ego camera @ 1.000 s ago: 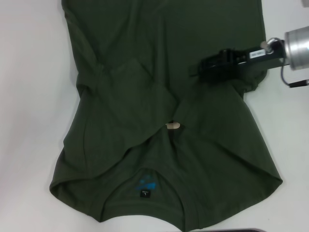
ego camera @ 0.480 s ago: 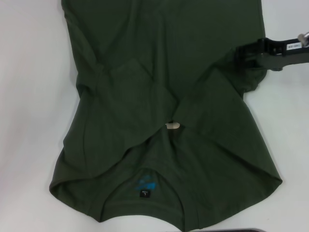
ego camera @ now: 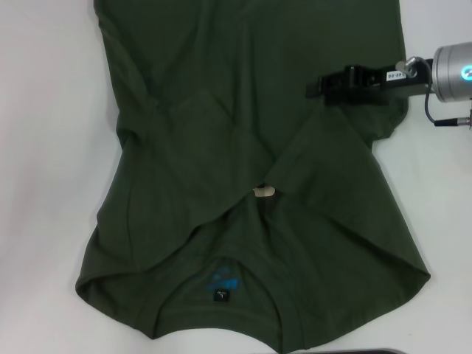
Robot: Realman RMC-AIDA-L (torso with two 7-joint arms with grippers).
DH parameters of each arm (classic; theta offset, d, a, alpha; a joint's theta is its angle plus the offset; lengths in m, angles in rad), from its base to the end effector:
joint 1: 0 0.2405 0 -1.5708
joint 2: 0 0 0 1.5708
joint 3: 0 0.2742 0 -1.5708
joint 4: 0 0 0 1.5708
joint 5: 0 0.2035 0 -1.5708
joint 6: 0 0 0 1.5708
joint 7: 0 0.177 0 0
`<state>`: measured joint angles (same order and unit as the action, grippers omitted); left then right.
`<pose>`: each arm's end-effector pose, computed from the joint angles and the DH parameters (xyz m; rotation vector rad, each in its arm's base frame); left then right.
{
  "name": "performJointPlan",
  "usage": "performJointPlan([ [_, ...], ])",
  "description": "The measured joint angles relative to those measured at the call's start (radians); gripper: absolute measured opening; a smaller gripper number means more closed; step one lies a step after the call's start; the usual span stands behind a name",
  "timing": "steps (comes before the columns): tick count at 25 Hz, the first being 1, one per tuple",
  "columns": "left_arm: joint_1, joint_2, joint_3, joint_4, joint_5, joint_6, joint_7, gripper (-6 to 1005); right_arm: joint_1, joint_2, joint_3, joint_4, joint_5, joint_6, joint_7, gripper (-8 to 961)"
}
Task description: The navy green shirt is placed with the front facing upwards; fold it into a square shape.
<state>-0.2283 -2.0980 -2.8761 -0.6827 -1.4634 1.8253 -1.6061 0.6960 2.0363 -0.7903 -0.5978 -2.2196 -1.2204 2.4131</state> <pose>-0.3209 0.2664 0.0678 -1.9825 -1.0024 -1.3601 0.2704 0.4082 -0.0488 -2.2102 1.7676 0.4151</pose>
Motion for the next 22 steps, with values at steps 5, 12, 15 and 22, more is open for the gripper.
performJointPlan([
  [5,-0.002,-0.001,0.000,0.000,0.000,0.000,0.000,814,0.006,-0.012,-0.045,-0.062,0.001,-0.021,-0.035,644],
  [12,-0.007,0.007,0.003,-0.001,0.005,0.005,-0.030,815,-0.061,-0.016,0.035,-0.160,0.179,-0.257,-0.328,654],
  [15,-0.003,0.026,0.011,-0.004,0.010,0.022,-0.066,815,-0.083,-0.051,0.055,-0.088,0.241,-0.332,-0.420,659],
  [22,0.002,0.065,0.039,-0.014,0.047,0.076,-0.140,816,-0.163,-0.032,0.079,-0.145,0.321,-0.681,-0.711,669],
])
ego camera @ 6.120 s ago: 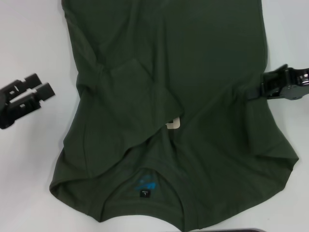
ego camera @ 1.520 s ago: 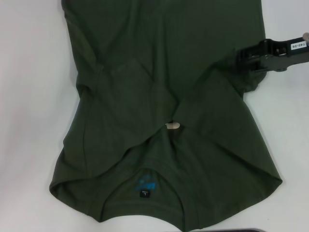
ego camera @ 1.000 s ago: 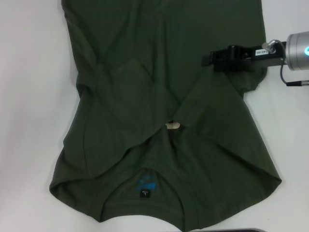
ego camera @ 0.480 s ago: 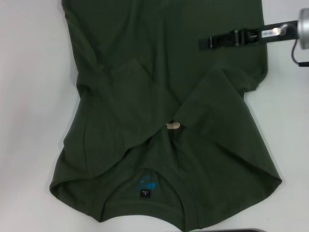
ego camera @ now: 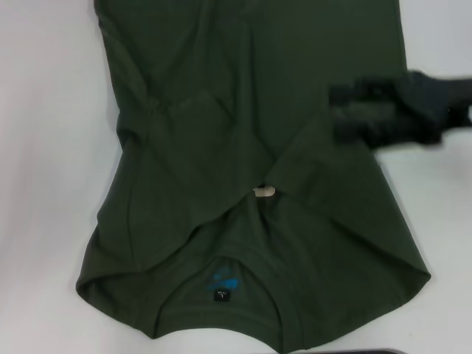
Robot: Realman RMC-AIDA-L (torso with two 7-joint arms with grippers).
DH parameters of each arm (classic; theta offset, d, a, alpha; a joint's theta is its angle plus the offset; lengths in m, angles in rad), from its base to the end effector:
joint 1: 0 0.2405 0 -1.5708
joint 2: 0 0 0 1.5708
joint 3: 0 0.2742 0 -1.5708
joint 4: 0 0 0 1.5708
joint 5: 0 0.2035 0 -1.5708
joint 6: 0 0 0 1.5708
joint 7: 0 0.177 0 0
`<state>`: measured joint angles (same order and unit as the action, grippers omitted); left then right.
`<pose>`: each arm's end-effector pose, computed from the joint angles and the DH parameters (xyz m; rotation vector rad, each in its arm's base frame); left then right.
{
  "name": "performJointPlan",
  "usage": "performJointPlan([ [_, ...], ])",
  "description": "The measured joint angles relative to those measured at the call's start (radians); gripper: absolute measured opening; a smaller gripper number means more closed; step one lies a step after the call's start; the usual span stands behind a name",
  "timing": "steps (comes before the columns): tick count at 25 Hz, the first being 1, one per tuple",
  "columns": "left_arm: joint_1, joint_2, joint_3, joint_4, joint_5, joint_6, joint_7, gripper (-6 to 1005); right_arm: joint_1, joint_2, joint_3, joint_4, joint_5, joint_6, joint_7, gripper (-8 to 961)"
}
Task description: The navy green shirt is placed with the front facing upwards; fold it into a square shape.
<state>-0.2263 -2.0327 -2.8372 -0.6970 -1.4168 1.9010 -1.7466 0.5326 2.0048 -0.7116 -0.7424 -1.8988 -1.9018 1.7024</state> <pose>-0.3201 0.2585 0.0799 -2.1040 -1.1284 -1.3544 0.2251 0.3167 0.0113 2.8486 -0.8151 -0.9254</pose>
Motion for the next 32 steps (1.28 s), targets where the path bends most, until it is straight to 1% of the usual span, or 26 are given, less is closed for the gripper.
performJointPlan([
  [1,0.001,0.008,0.006,-0.002,0.014,0.013,-0.011,816,-0.029,0.014,0.010,-0.031,0.007,-0.034,-0.057,703],
  [3,0.001,0.030,0.017,-0.004,0.050,0.051,-0.056,814,-0.087,0.038,0.038,-0.087,0.012,-0.051,-0.123,772],
  [4,0.001,0.039,0.019,-0.005,0.065,0.066,-0.082,813,-0.110,0.044,0.052,-0.104,0.013,-0.054,-0.136,807],
  [5,0.001,0.050,0.020,-0.005,0.085,0.079,-0.119,812,-0.131,0.044,0.067,-0.112,0.013,-0.058,-0.137,841],
  [6,0.002,0.062,0.021,-0.006,0.110,0.089,-0.165,811,-0.148,0.039,0.080,-0.112,0.013,-0.065,-0.133,876],
  [8,0.007,0.080,0.022,-0.004,0.154,0.093,-0.234,811,-0.168,0.023,0.096,-0.094,0.013,-0.073,-0.113,840],
  [10,0.017,0.096,0.016,-0.001,0.205,0.081,-0.314,811,-0.181,0.001,0.103,-0.060,0.012,-0.076,-0.080,839],
  [11,0.020,0.101,0.013,0.000,0.218,0.074,-0.339,811,-0.184,-0.006,0.105,-0.047,0.010,-0.077,-0.073,839],
  [13,0.031,0.115,0.007,0.002,0.262,0.044,-0.431,811,-0.187,-0.012,0.111,-0.031,0.008,-0.077,-0.063,839],
  [15,0.037,0.131,0.007,0.000,0.322,0.026,-0.525,811,-0.185,-0.013,0.126,-0.025,0.010,-0.077,-0.047,838],
  [17,0.037,0.137,0.007,-0.003,0.356,0.024,-0.560,811,-0.178,-0.013,0.141,-0.027,0.012,-0.077,-0.005,837],
  [18,0.038,0.141,0.006,-0.006,0.413,0.024,-0.594,811,-0.171,-0.013,0.146,-0.030,0.011,-0.076,0.020,837],
  [22,0.037,0.138,0.011,-0.007,0.499,0.018,-0.620,811,-0.155,-0.021,0.144,-0.036,0.005,-0.071,0.064,836],
  [24,0.037,0.132,0.010,-0.005,0.543,0.015,-0.623,811,-0.153,-0.025,0.150,-0.036,0.004,-0.067,0.065,835],
  [26,0.037,0.124,0.007,0.001,0.558,0.007,-0.621,811,-0.152,-0.033,0.156,-0.036,0.004,-0.057,0.070,835],
  [27,0.037,0.124,0.007,0.001,0.558,0.007,-0.621,811,-0.151,-0.036,0.157,-0.036,0.004,-0.050,0.076,835],
  [29,0.035,0.102,0.007,0.004,0.557,-0.006,-0.619,811,-0.151,-0.041,0.159,-0.035,0.003,-0.035,0.090,835],
  [32,0.027,0.083,0.011,0.002,0.560,-0.019,-0.619,811,-0.151,-0.045,0.161,-0.036,0.003,-0.029,0.108,836],
])
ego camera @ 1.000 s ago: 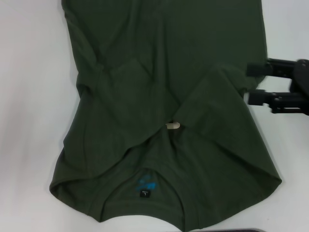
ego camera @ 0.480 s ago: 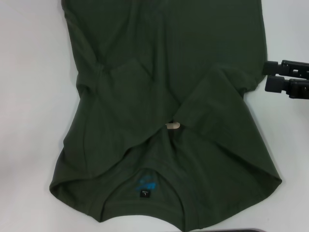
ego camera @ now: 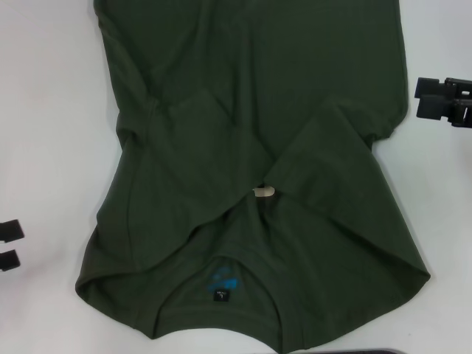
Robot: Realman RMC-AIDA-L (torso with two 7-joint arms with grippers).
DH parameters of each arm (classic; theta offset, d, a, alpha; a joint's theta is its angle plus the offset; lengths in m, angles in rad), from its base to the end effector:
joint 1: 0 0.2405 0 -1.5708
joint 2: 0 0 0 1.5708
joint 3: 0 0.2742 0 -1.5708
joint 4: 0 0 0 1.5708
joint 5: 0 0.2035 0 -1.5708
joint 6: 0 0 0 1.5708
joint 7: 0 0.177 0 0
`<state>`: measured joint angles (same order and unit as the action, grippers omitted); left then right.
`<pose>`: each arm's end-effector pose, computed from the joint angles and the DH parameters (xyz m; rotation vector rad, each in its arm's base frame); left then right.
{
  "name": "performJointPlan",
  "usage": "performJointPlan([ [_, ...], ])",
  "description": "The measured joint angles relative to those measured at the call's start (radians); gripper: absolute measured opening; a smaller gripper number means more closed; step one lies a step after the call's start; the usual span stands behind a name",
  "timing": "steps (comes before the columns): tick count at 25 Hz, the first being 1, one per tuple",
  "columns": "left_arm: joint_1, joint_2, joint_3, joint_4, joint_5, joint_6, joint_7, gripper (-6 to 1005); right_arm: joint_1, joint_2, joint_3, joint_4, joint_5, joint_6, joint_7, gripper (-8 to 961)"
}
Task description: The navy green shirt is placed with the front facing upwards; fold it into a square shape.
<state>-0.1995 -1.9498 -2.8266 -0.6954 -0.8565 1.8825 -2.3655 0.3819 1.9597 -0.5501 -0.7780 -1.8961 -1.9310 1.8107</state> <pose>-0.3832 0.2044 0.0435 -1.8541 -2.3158 -0.7935 0.2814 0.2917 0.0568 -2.6306 1.1103 0.9970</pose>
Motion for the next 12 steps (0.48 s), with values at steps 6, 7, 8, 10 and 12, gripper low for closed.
performJointPlan([
  [6,-0.008,-0.014,0.004,0.004,0.002,-0.008,-0.010,811,-0.008,-0.007,0.007,0.000,0.000,0.014,0.024,836],
  [7,-0.009,-0.018,0.004,0.005,0.003,-0.010,-0.010,811,-0.009,-0.008,0.008,0.000,0.000,0.016,0.024,836],
  [8,-0.009,-0.021,0.005,0.005,0.005,-0.012,-0.011,811,-0.010,-0.008,0.009,0.001,0.000,0.019,0.024,835],
  [10,-0.009,-0.028,0.007,0.006,0.016,-0.017,-0.010,811,-0.010,-0.008,0.009,0.002,0.000,0.023,0.024,835],
  [12,-0.013,-0.036,0.013,0.007,0.033,-0.018,0.004,811,-0.010,-0.008,0.009,0.003,0.000,0.026,0.024,835],
])
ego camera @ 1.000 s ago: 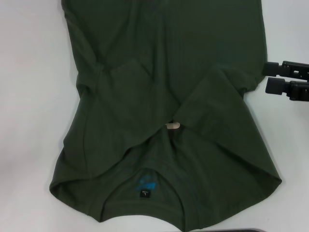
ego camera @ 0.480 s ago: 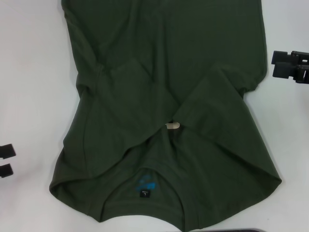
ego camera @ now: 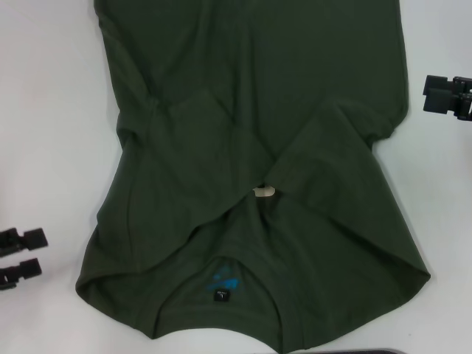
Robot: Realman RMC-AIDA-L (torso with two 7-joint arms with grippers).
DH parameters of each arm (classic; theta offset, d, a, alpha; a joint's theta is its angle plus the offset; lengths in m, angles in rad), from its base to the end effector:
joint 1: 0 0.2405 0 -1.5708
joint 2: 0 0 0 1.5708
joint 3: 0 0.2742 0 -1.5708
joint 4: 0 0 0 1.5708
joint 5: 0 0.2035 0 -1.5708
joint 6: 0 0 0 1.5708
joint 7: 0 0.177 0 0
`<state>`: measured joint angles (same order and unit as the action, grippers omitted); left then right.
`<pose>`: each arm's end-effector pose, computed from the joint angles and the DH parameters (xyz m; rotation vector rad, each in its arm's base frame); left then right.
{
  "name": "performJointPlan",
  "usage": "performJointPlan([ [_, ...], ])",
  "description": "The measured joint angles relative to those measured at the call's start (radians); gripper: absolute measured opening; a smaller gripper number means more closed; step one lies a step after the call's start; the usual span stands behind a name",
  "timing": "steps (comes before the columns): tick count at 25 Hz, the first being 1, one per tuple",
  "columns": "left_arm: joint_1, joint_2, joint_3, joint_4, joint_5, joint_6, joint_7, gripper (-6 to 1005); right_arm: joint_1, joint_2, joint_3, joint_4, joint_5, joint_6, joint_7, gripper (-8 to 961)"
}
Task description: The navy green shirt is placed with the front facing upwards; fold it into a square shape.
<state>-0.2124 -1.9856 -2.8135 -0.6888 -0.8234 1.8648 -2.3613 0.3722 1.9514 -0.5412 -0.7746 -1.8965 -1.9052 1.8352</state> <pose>-0.3777 0.2044 0.0233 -1.8737 -2.3543 -0.7640 0.2887 0.2936 0.0609 -2.5801 1.1586 0.9852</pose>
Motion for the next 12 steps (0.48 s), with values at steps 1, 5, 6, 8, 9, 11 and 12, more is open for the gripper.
performJointPlan([
  [1,-0.002,-0.003,0.007,0.000,0.009,0.003,0.016,811,0.001,-0.002,0.000,0.001,0.000,0.000,0.000,835],
  [5,-0.007,-0.014,0.043,0.003,0.018,-0.005,0.046,811,0.005,-0.006,0.000,0.005,-0.001,0.002,0.000,836],
  [6,-0.007,-0.019,0.047,0.006,0.022,-0.013,0.046,811,0.005,-0.006,0.000,0.005,-0.001,0.005,0.000,836],
  [8,-0.009,-0.025,0.047,0.008,0.023,-0.019,0.046,811,0.006,-0.006,0.000,0.006,-0.001,0.010,0.001,836],
  [9,-0.009,-0.027,0.047,0.008,0.023,-0.020,0.046,811,0.006,-0.006,0.000,0.006,-0.001,0.010,0.001,836],
  [11,-0.010,-0.030,0.048,0.008,0.024,-0.024,0.046,811,0.006,-0.007,0.000,0.006,-0.001,0.010,0.001,836],
  [12,-0.010,-0.031,0.048,0.008,0.025,-0.028,0.047,811,0.006,-0.007,0.000,0.006,-0.001,0.010,0.001,836],
])
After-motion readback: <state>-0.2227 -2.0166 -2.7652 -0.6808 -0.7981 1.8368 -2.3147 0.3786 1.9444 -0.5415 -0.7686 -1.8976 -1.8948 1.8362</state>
